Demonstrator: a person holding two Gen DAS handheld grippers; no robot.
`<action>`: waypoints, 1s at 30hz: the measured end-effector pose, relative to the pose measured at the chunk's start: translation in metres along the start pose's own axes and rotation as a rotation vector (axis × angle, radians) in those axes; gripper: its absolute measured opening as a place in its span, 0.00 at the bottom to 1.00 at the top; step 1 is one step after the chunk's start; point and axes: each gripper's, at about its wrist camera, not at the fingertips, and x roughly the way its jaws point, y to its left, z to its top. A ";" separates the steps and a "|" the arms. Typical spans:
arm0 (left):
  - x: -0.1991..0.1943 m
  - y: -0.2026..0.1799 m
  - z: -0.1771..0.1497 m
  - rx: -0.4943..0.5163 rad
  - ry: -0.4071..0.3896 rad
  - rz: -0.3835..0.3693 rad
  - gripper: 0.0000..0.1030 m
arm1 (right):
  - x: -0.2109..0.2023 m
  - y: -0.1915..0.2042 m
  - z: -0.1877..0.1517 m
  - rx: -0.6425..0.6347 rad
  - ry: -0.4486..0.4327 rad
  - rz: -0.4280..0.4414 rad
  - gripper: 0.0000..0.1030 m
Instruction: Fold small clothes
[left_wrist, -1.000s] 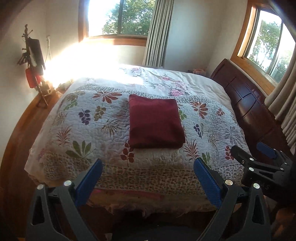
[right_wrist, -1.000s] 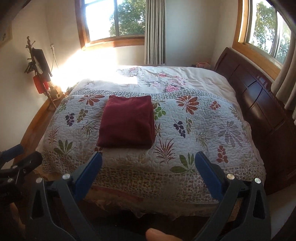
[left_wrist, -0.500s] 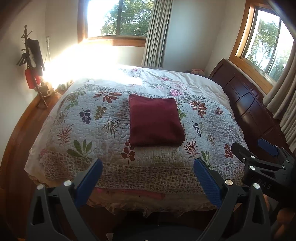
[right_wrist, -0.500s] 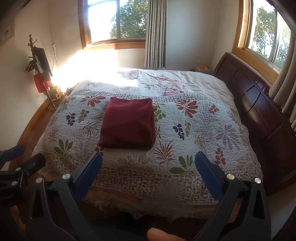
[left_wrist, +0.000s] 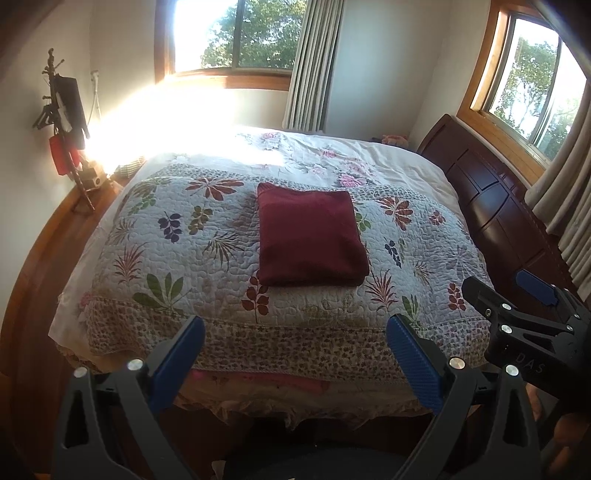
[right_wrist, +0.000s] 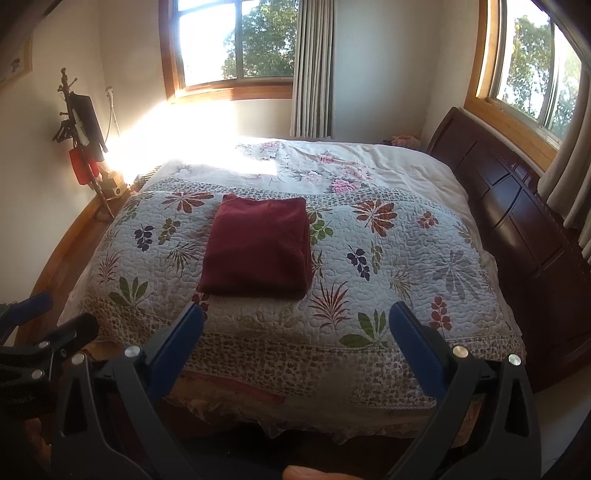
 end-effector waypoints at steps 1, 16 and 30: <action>-0.001 -0.001 0.000 0.001 0.000 -0.001 0.96 | 0.000 0.000 0.000 -0.001 -0.001 -0.001 0.97; -0.001 -0.003 0.001 0.003 0.002 0.003 0.96 | 0.000 0.002 0.002 -0.008 -0.014 -0.003 0.97; 0.005 0.000 0.008 0.005 0.011 -0.002 0.96 | 0.004 0.004 0.004 -0.005 -0.004 -0.006 0.97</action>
